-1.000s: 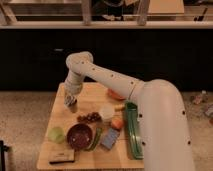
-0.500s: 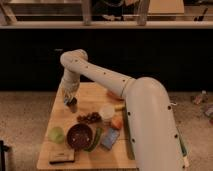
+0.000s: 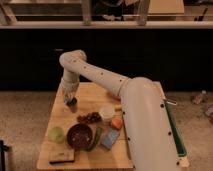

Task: Place towel in metal cup

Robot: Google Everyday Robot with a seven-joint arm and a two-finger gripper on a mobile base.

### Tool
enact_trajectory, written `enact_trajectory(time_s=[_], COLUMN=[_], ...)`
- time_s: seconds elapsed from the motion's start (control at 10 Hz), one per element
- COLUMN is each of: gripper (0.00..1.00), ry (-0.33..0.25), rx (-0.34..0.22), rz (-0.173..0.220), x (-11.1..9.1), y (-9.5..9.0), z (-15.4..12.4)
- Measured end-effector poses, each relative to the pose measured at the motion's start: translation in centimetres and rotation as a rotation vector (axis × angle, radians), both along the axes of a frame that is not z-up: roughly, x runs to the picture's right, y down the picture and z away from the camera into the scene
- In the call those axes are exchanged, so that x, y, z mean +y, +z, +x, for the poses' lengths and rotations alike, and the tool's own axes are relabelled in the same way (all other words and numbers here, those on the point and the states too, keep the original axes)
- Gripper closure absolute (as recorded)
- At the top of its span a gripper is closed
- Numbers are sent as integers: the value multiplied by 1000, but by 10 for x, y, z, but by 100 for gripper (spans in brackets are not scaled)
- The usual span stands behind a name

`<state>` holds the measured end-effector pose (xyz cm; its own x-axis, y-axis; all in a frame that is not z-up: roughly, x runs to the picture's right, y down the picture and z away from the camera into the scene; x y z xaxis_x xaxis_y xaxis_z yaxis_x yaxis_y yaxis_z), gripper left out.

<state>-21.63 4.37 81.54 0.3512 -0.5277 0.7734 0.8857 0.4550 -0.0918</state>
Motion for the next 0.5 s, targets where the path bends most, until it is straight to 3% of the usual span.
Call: enact_trajectory(time_s=[0.4,0.5], gripper=[98,90], ry=[25,30], rx=[24,32], rz=[10,15], x=[-3,-5], y=[9,10], z=[3,5])
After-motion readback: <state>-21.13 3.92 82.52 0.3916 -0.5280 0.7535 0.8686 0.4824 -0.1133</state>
